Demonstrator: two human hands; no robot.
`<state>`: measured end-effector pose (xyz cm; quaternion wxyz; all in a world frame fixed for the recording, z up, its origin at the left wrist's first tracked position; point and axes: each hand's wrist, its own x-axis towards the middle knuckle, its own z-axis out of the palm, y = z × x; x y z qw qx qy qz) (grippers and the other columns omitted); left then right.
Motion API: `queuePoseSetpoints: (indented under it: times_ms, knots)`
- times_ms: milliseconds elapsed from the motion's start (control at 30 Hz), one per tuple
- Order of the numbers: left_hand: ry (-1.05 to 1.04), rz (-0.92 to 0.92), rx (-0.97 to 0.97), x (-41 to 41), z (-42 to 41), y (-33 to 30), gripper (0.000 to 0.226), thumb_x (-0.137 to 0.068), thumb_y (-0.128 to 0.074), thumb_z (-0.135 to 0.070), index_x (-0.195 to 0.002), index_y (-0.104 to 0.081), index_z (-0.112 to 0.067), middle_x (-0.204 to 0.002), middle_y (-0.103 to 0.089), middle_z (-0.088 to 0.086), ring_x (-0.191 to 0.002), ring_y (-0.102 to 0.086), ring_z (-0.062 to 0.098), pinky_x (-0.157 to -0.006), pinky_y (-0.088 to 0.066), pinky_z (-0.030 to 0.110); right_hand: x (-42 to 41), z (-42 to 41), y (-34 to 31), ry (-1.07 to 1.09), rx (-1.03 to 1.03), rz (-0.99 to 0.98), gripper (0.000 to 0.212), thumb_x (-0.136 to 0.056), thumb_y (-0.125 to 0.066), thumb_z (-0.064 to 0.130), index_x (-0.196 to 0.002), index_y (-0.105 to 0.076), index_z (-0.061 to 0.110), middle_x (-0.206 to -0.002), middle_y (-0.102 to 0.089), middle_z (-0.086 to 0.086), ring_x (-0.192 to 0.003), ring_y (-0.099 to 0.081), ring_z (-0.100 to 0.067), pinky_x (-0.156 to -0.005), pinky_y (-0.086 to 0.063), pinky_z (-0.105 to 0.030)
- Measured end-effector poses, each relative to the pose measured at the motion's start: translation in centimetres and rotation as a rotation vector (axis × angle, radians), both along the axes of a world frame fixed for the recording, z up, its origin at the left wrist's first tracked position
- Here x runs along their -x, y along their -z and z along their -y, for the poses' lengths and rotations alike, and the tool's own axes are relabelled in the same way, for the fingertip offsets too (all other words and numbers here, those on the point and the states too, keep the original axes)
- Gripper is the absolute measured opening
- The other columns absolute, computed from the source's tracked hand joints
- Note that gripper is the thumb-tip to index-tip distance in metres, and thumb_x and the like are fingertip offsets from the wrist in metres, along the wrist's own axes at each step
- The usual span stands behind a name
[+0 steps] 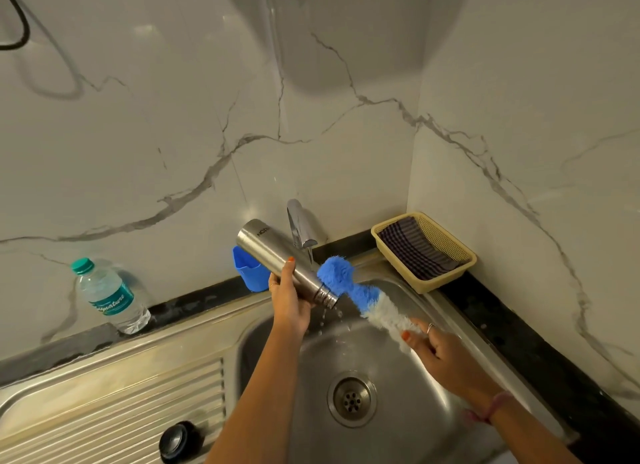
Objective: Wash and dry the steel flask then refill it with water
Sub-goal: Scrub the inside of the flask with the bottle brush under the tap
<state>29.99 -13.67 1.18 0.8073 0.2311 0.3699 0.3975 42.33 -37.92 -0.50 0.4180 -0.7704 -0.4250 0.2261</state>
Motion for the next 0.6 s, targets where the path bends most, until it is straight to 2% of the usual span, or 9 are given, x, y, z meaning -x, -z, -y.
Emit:
queuePoseSetpoints:
  times_ms: [67, 133, 233, 333, 433, 500, 600]
  knots:
    - [0.009, 0.02, 0.012, 0.2, 0.0, 0.1, 0.06, -0.09, -0.067, -0.031, -0.142, -0.039, -0.021, -0.131, -0.059, 0.015, -0.114, -0.063, 0.032, -0.09, -0.054, 0.049, -0.1, 0.0, 0.0, 0.015, 0.001, -0.009, 0.027, -0.096, -0.051, 0.026, -0.123, -0.05, 0.024, -0.061, -0.061, 0.027, -0.049, -0.054, 0.0, -0.047, -0.042, -0.014]
    - [0.015, 0.028, 0.021, 0.3, 0.3, 0.0, 0.067, -0.086, -0.07, -0.032, -0.144, -0.037, -0.019, -0.131, -0.06, 0.017, -0.114, -0.064, 0.033, -0.087, -0.057, 0.047, -0.2, 0.0, 0.2, 0.01, 0.013, -0.016, 0.027, -0.096, -0.051, 0.031, -0.122, -0.052, 0.025, -0.067, -0.064, 0.027, -0.056, -0.06, -0.002, -0.053, -0.05, -0.018]
    - [0.008, 0.05, 0.036, 0.2, 0.3, -0.5, 0.073, -0.079, -0.077, -0.035, -0.141, -0.041, -0.019, -0.126, -0.065, 0.016, -0.109, -0.068, 0.033, -0.08, -0.059, 0.046, -0.1, 0.1, 0.5, -0.012, -0.003, -0.071, 0.04, -0.092, -0.051, 0.041, -0.129, -0.054, 0.023, -0.083, -0.07, 0.012, -0.072, -0.067, -0.018, -0.068, -0.058, -0.035]
    - [0.003, 0.063, -0.011, 0.4, 0.0, -0.6, 0.083, -0.07, -0.082, -0.035, -0.142, -0.041, -0.02, -0.128, -0.064, 0.015, -0.111, -0.067, 0.032, -0.087, -0.058, 0.049, -0.3, 0.3, 0.6, 0.018, -0.025, -0.123, 0.042, -0.09, -0.051, 0.047, -0.127, -0.054, 0.028, -0.08, -0.069, -0.009, -0.073, -0.066, -0.031, -0.068, -0.055, -0.045]
    - [0.016, 0.004, -0.038, 0.7, 0.1, -0.5, 0.074, -0.077, -0.078, -0.027, -0.14, -0.041, -0.016, -0.126, -0.063, 0.014, -0.11, -0.065, 0.029, -0.091, -0.055, 0.048, -0.1, 0.4, 1.0, -0.011, -0.067, -0.136, 0.039, -0.087, -0.051, 0.062, -0.119, -0.055, 0.04, -0.088, -0.069, -0.016, -0.084, -0.064, -0.04, -0.076, -0.052, -0.053]
    - [0.034, -0.015, -0.039, 0.8, 0.0, -0.4, 0.063, -0.085, -0.074, -0.02, -0.138, -0.041, -0.015, -0.126, -0.062, 0.014, -0.108, -0.065, 0.029, -0.086, -0.055, 0.046, -0.2, 0.2, 0.9, -0.008, -0.053, -0.139, 0.037, -0.088, -0.051, 0.058, -0.117, -0.056, 0.036, -0.086, -0.071, -0.011, -0.083, -0.065, -0.035, -0.073, -0.054, -0.046]
    - [0.036, 0.002, -0.02, 1.0, 0.1, -0.4, 0.056, -0.091, -0.068, -0.015, -0.139, -0.039, -0.011, -0.131, -0.06, 0.019, -0.108, -0.065, 0.031, -0.085, -0.056, 0.045, -0.5, -0.2, 0.3, 0.031, -0.058, -0.145, 0.022, -0.095, -0.052, 0.029, -0.114, -0.06, 0.022, -0.085, -0.071, 0.002, -0.08, -0.067, -0.013, -0.067, -0.055, -0.021]
